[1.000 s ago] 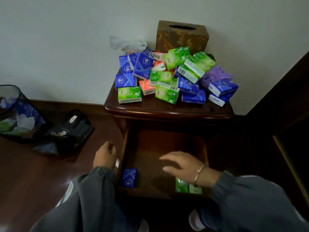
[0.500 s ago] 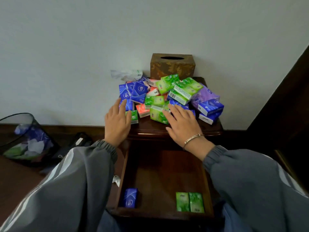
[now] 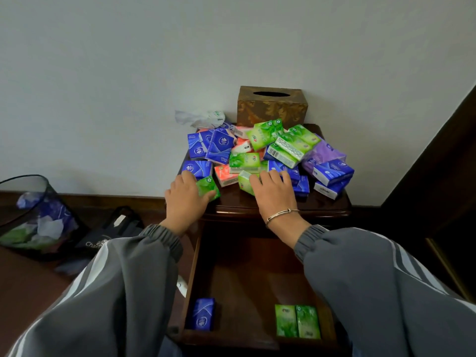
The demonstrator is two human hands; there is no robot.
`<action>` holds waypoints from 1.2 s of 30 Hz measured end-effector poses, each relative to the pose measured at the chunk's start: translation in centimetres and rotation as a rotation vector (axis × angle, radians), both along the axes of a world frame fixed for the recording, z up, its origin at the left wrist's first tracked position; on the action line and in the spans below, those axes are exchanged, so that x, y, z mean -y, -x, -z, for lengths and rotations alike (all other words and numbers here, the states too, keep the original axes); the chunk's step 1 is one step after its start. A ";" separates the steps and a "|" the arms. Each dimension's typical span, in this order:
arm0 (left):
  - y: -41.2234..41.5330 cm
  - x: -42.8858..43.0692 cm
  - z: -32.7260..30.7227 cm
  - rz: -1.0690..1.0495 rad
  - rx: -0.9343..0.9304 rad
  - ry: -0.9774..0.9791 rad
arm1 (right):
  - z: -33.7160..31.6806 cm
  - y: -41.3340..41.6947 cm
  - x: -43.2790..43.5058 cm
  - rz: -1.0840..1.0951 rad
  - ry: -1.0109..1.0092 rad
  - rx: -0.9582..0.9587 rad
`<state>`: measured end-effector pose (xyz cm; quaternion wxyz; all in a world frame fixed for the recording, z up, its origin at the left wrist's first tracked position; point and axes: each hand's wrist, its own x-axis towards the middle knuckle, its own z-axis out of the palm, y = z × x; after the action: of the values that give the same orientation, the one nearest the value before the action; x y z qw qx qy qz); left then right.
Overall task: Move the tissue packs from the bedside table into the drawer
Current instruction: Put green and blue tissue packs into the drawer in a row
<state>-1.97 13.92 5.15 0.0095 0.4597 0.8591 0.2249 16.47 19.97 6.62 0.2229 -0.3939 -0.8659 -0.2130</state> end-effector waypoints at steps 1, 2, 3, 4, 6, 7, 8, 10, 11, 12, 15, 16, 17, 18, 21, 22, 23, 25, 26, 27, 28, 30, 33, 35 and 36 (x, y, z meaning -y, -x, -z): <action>0.1 0.1 -0.2 0.015 0.050 -0.003 | -0.1 -0.1 0.0 -0.008 0.044 -0.016; 0.0 0.4 -0.4 0.022 0.107 -0.024 | -0.1 -0.1 0.0 -0.026 0.125 -0.060; -0.2 0.7 -0.5 0.014 0.167 -0.065 | -0.1 -0.2 0.1 -0.040 0.249 -0.143; -0.5 1.0 -0.5 -0.011 0.227 -0.112 | -0.2 -0.3 0.3 -0.054 0.410 -0.296; -1.5 1.5 -0.5 -0.049 0.370 -0.190 | -0.8 -0.3 1.2 -0.081 0.725 -0.740; -2.2 1.6 -0.5 -0.038 0.480 -0.218 | -1.0 -0.2 1.8 -0.104 0.856 -0.921; -3.0 1.6 -0.4 -0.009 0.648 -0.250 | -1.1 0.1 2.4 -0.130 0.959 -1.028; -4.8 1.9 -0.6 0.072 1.118 -0.332 | -0.6 0.3 3.5 -0.171 1.056 -1.055; -5.6 2.1 -0.9 0.089 1.321 -0.371 | -0.3 0.4 4.0 -0.167 1.057 -1.027; -6.0 2.3 -1.3 0.077 1.474 -0.405 | -0.1 0.3 4.5 -0.148 1.038 -1.007; -6.0 2.7 -1.5 0.087 1.629 -0.380 | 0.8 0.5 5.5 -0.095 0.998 -0.956; -5.9 2.9 -1.5 0.136 1.603 -0.347 | 1.1 0.7 5.7 -0.090 0.999 -0.894; -5.9 3.2 -1.4 0.171 1.563 -0.323 | 1.3 0.8 5.9 -0.097 0.997 -0.839; -5.6 3.4 -1.1 0.181 1.527 -0.320 | 1.4 0.9 6.0 -0.114 0.990 -0.807; -4.4 3.5 -0.7 0.111 1.460 -0.400 | 0.4 1.1 5.1 -0.172 0.887 -0.748; -3.9 3.4 -0.7 0.084 1.433 -0.430 | -0.2 1.1 4.3 -0.178 0.812 -0.711; -3.4 3.1 -0.6 0.058 1.406 -0.456 | -0.9 1.1 3.3 -0.175 0.731 -0.669; -2.4 2.5 -0.4 0.040 1.341 -0.484 | -2.7 0.9 0.9 -0.149 0.584 -0.616; -2.1 2.1 -0.2 0.052 1.313 -0.484 | -3.6 0.7 -0.4 -0.128 0.520 -0.612; -1.9 1.8 -0.1 0.066 1.292 -0.478 | -4.4 0.4 -1.8 -0.093 0.457 -0.608; -1.8 1.5 0.1 0.073 1.277 -0.474 | -5.2 -0.1 -3.2 -0.042 0.397 -0.599; -1.7 1.0 0.6 0.073 1.255 -0.472 | -6.4 -1.6 -6.1 0.090 0.344 -0.558; -1.6 0.6 1.4 0.072 1.221 -0.461 | -7.4 -3.9 -9.7 0.258 0.542 -0.454; -1.4 0.5 1.8 0.076 1.204 -0.452 | -7.5 -4.8 -11.1 0.282 0.673 -0.362; -1.3 0.5 1.9 0.081 1.197 -0.448 | -7.4 -4.8 -11.4 0.274 0.696 -0.304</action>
<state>-0.64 13.46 3.23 0.3997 0.2776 0.6191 0.6164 21.29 31.37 14.06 0.1712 -0.5847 -0.7829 0.1260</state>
